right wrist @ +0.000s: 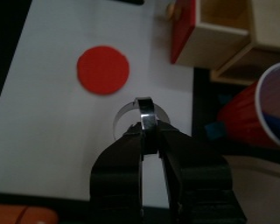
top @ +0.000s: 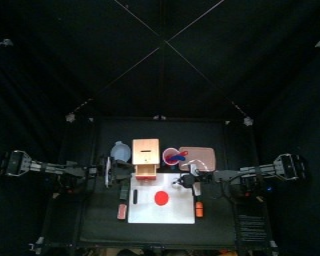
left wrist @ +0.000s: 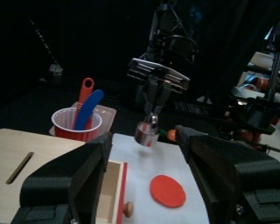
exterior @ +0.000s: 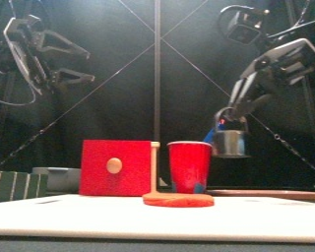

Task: Get the cutter from the drawer then cut the dough then place the extra dough in the bowl
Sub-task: Shut the drawer

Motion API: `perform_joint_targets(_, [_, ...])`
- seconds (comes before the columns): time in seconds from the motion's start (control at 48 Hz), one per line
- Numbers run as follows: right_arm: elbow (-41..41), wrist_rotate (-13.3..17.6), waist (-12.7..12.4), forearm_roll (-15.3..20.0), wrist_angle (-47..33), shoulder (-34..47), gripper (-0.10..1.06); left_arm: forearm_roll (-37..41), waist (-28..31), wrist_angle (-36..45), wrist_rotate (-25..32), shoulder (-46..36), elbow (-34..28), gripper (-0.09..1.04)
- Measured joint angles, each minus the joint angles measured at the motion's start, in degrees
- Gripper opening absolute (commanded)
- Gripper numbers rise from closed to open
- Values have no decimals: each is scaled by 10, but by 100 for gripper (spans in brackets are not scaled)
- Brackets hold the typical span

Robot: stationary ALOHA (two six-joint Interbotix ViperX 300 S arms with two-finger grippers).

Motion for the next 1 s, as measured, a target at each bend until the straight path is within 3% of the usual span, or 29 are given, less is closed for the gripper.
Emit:
perform_joint_targets(0.146, [-2, 5, -14, -18, -43, 48, 54, 0, 21, 0, 0, 4, -9, 94])
perform_joint_targets(0.333, [-8, 7, -16, 20, -48, 96, 73, 0, 31, 1, 0, 5, -18, 94])
perform_joint_targets(0.438, [-11, 6, -16, 34, -48, 96, 78, 0, 54, 4, 1, 19, -32, 95])
perform_joint_targets(0.625, [-53, 1, -14, 31, -50, 91, 78, 9, 128, 16, 3, 85, -80, 94])
perform_joint_targets(0.771, [-120, 0, 4, 23, -52, 126, 75, 67, 210, 43, 2, 169, -161, 94])
perform_joint_targets(1.0, [-205, 1, 51, 22, -61, 242, 52, 171, 314, 279, 2, 282, -303, 88])
